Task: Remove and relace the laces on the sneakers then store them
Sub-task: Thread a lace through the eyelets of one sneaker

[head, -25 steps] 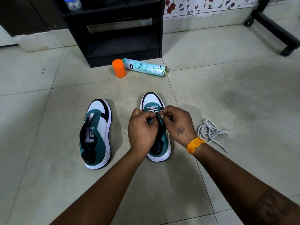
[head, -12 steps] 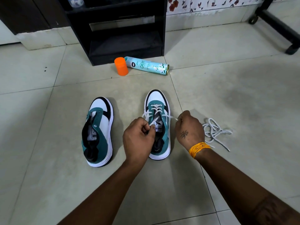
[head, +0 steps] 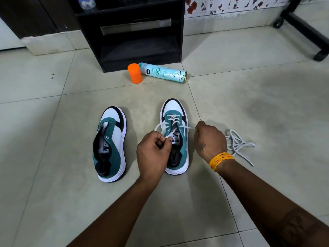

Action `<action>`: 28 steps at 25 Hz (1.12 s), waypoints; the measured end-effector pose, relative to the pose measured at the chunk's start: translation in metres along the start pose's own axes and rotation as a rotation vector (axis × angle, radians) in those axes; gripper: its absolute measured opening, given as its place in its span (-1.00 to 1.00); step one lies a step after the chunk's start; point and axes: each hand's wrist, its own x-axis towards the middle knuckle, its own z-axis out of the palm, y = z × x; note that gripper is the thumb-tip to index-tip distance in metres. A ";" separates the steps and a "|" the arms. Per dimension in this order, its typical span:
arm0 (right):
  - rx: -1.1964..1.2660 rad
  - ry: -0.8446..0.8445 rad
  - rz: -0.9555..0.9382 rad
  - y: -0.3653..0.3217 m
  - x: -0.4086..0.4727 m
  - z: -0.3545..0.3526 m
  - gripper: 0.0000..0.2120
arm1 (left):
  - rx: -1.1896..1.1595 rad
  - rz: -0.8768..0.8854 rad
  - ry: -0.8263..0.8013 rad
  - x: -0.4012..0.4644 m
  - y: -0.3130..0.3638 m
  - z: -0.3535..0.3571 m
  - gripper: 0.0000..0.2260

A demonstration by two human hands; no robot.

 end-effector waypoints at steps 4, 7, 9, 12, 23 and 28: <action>0.105 0.075 -0.227 -0.027 -0.002 -0.010 -0.74 | 0.011 -0.020 0.024 0.001 0.000 0.000 -0.75; 0.056 0.106 -0.193 -0.024 -0.002 -0.007 -0.86 | 0.017 -0.012 0.026 -0.001 0.000 0.000 -0.76; -0.011 0.053 -0.028 -0.006 0.002 -0.002 -0.89 | 0.025 -0.014 0.022 -0.002 0.001 0.000 -0.76; -0.038 -0.066 0.039 0.006 0.000 0.000 -0.84 | 0.008 -0.020 0.031 -0.001 0.001 -0.001 -0.76; 0.034 -0.049 0.002 0.007 -0.001 0.008 -0.92 | -0.013 -0.101 0.051 -0.001 0.002 0.002 -0.75; 0.139 0.054 -0.113 -0.020 -0.002 -0.007 -0.74 | 0.012 -0.086 0.043 -0.004 0.004 0.006 -0.74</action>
